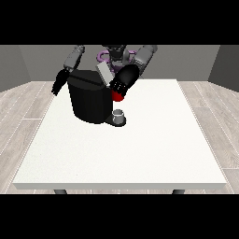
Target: Insert the coffee pod into the coffee machine and close the lid
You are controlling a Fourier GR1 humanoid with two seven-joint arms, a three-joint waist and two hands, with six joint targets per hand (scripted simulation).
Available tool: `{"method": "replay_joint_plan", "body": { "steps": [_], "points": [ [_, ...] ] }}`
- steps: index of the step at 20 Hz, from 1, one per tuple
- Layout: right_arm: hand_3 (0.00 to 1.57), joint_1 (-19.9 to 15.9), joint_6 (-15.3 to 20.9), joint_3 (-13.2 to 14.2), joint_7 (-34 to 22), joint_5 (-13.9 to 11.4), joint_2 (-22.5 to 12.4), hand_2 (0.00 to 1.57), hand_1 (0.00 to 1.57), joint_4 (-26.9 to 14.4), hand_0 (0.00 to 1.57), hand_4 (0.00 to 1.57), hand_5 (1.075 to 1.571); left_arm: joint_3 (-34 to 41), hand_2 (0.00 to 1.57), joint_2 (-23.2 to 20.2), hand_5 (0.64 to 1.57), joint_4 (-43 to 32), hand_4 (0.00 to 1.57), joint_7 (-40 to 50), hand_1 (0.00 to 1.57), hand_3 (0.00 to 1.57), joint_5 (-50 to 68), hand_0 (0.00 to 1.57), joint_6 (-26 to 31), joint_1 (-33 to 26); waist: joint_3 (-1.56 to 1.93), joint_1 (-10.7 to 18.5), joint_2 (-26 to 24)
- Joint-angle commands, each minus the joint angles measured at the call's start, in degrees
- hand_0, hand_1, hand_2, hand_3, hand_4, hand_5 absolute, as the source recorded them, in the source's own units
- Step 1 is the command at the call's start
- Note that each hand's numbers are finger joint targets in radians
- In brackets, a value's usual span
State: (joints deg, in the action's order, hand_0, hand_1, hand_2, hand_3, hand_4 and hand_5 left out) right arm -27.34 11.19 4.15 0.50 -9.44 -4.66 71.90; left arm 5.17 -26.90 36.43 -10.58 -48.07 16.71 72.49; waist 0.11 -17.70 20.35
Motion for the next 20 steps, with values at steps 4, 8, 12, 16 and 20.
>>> {"method": "replay_joint_plan", "body": {
  "steps": [4,8,12,16,20],
  "points": [
    [0.00,-0.6,-0.2,-1.9,-1.0,-1.6,-0.2,0.00,0.00,1.6,0.00,0.11,1.571,2.4,1.20,-1.2,1.571,-1.4,0.00,-1.4,1.23,0.95,0.8,1.23,-2.1,2.1,-0.11,-2.0,1.1],
    [0.00,-2.8,0.6,-0.5,-1.0,-1.5,-0.7,0.00,0.00,0.0,0.00,0.22,1.571,1.4,1.20,-2.5,1.571,-0.6,0.00,-3.5,1.22,0.98,-0.3,1.22,-2.0,3.2,-0.09,-0.6,2.9],
    [0.00,-1.5,-1.6,-0.7,-1.4,-0.6,-1.7,0.00,0.00,0.9,0.00,0.19,1.571,0.7,1.17,-1.3,1.571,-0.5,0.00,-3.5,1.22,0.89,-1.7,1.22,-5.0,1.1,-0.09,-1.6,1.3],
    [0.00,-2.4,-0.1,-1.3,-2.2,-1.6,-0.7,0.00,0.00,2.4,0.00,0.09,1.571,1.2,1.02,-5.2,1.571,-1.5,0.00,-6.3,1.00,0.72,-2.4,1.00,-4.4,2.5,-0.10,-2.1,3.2],
    [0.00,-3.0,1.7,-2.2,-3.7,-3.1,0.3,0.00,0.00,2.7,0.00,0.15,1.571,-0.8,0.78,-2.3,1.571,-0.8,0.00,-6.6,0.51,0.60,-4.7,0.51,-9.1,0.1,-0.11,-1.1,3.0]
  ]
}}
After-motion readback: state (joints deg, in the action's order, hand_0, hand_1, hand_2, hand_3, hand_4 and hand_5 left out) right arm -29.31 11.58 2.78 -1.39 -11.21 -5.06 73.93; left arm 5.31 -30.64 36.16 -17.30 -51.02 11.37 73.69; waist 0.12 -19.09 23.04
